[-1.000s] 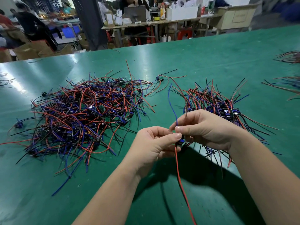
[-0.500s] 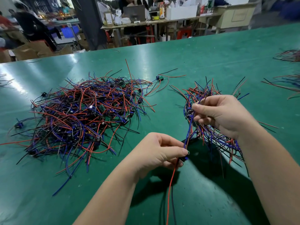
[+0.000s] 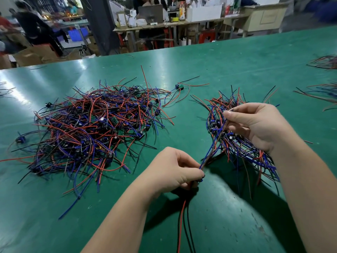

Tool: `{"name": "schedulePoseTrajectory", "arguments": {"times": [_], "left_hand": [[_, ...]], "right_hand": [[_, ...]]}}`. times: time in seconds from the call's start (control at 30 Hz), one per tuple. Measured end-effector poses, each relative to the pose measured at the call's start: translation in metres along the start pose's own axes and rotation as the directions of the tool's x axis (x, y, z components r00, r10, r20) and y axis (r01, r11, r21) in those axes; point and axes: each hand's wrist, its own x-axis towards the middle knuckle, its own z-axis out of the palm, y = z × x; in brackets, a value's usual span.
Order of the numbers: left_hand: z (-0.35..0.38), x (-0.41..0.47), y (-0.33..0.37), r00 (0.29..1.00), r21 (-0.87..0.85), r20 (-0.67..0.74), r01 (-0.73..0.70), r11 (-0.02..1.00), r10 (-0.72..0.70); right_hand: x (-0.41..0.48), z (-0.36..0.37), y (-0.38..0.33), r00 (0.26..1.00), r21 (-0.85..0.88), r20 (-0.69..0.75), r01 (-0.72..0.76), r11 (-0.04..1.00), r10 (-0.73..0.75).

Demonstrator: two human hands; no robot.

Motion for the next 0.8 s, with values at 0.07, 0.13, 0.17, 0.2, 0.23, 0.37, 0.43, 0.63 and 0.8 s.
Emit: {"name": "schedulePoseTrajectory", "arguments": {"times": [0.07, 0.13, 0.17, 0.2, 0.23, 0.37, 0.43, 0.63, 0.8], "left_hand": [[-0.005, -0.001, 0.002, 1.0, 0.001, 0.002, -0.016, 1.0, 0.016], [-0.008, -0.002, 0.004, 0.999, -0.007, -0.012, -0.043, 0.999, 0.043], [-0.009, -0.003, 0.005, 0.998, -0.034, -0.024, -0.061, 0.998, 0.06], [-0.01, -0.004, 0.006, 0.996, -0.094, -0.038, -0.079, 0.992, 0.075], [-0.01, -0.004, 0.007, 0.995, -0.182, -0.057, -0.09, 0.979, 0.081], [-0.009, 0.002, 0.007, 0.979, -0.454, -0.201, -0.118, 0.883, 0.028], [-0.009, 0.008, 0.004, 0.962, -0.521, -0.271, -0.133, 0.843, -0.016], [-0.006, 0.014, -0.002, 0.958, -0.521, -0.288, -0.162, 0.838, 0.006], [-0.011, 0.014, 0.002, 0.967, -0.544, -0.254, -0.154, 0.825, 0.013]], "right_hand": [[-0.001, 0.001, -0.001, 0.998, 0.123, 0.044, -0.047, 0.991, 0.042], [-0.001, 0.005, 0.0, 0.994, 0.259, 0.085, -0.091, 0.962, 0.071], [-0.001, 0.007, 0.002, 0.992, 0.325, 0.096, -0.112, 0.939, 0.085], [0.0, 0.009, 0.003, 0.991, 0.391, 0.093, -0.128, 0.912, 0.099], [0.002, 0.01, 0.004, 0.991, 0.452, 0.08, -0.134, 0.882, 0.109], [0.004, 0.009, 0.004, 0.99, 0.351, -0.128, -0.017, 0.936, 0.066], [-0.004, 0.015, 0.006, 0.999, 0.171, -0.037, 0.028, 0.985, -0.022], [-0.032, 0.048, 0.032, 0.861, -0.57, 0.461, 0.473, 0.672, -0.215], [-0.024, 0.04, 0.028, 0.891, -0.481, 0.322, 0.445, 0.755, -0.319]]}}
